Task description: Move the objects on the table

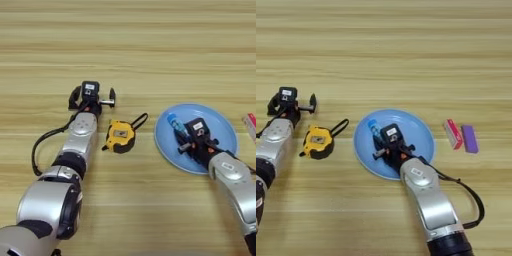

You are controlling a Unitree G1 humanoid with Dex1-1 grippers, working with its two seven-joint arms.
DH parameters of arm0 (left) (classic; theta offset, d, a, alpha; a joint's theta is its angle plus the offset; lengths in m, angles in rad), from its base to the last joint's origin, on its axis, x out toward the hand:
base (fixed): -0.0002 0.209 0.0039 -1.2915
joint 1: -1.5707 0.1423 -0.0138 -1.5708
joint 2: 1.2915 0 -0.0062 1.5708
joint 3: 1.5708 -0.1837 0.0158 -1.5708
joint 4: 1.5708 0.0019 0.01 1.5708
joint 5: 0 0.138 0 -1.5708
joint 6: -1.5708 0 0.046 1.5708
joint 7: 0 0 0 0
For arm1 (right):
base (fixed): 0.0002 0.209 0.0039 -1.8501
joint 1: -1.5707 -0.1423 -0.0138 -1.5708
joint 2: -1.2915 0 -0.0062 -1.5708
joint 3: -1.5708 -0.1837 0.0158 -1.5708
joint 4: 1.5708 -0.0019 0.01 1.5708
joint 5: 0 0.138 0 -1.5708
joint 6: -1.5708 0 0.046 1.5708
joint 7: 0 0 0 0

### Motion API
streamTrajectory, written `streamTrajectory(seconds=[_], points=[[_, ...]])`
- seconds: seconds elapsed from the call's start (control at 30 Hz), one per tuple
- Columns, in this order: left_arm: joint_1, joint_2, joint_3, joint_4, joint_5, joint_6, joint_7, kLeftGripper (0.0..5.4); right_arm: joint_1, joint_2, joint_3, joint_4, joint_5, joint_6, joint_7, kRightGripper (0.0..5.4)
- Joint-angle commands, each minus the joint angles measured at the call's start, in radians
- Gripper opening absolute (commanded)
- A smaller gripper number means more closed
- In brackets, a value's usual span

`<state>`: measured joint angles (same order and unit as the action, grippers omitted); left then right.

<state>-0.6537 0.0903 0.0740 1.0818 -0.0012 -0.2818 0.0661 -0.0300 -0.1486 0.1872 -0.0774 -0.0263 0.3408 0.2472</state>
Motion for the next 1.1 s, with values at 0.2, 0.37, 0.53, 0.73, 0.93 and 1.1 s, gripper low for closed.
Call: streamTrajectory(seconds=[0.2, 0.37, 0.53, 0.73, 0.93, 1.1], points=[[-0.01, -0.001, 0.0, -0.004, 0.009, 0.005, 0.004, 5.4, -0.007, 0.006, -0.025, -0.033, 0.024, -0.005, 0.001, 1.43], [-0.011, -0.001, 0.0, -0.002, 0.009, 0.004, 0.004, 5.4, -0.013, 0.005, -0.027, -0.005, 0.026, -0.006, 0.006, 1.43], [-0.01, -0.003, 0.0, -0.004, 0.009, 0.005, 0.006, 5.4, -0.029, 0.007, -0.054, 0.053, 0.048, -0.009, 0.012, 1.43], [-0.011, -0.003, 0.0, -0.003, 0.009, 0.005, 0.007, 5.4, -0.017, -0.016, -0.104, -0.078, 0.072, 0.006, 0.008, 1.43], [-0.011, -0.003, -0.001, -0.004, 0.01, 0.006, 0.007, 5.4, -0.008, -0.069, -0.246, -0.238, 0.128, 0.054, -0.003, 1.43], [-0.012, -0.003, 0.0, -0.004, 0.01, 0.006, 0.007, 5.4, -0.005, -0.106, -0.345, -0.255, 0.162, 0.068, -0.008, 1.43]])
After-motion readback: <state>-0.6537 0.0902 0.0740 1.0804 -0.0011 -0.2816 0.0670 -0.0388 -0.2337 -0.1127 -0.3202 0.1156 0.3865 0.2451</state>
